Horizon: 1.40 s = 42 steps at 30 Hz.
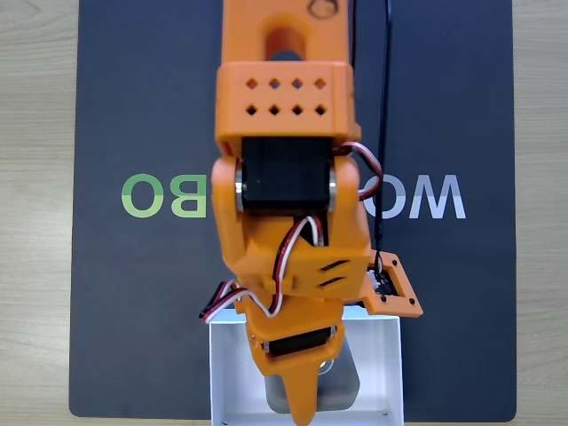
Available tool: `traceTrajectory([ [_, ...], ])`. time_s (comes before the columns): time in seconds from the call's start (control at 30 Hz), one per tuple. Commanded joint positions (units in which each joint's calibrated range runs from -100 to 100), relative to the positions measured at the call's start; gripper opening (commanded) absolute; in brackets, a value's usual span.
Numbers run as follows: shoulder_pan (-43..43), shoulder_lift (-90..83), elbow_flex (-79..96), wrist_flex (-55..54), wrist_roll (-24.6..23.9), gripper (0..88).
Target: Grab the usb to bin
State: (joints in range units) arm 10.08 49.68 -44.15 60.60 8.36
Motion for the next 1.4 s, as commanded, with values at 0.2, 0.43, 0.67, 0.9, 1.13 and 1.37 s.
traceTrajectory([
  [0.2, -0.23, -2.33, -3.73, 0.11, 0.21, 31.6],
  [0.43, -1.41, -4.53, -2.74, 0.11, 3.73, 48.4],
  [0.67, -1.49, -7.41, -2.64, 0.11, 5.31, 52.8],
  [0.9, -1.41, -11.31, -2.64, -0.32, 5.36, 52.1],
  [1.13, -0.23, -18.26, -0.66, -3.38, 4.83, 40.9],
  [1.37, 1.87, -31.83, 9.91, -7.13, 1.05, 15.2],
])
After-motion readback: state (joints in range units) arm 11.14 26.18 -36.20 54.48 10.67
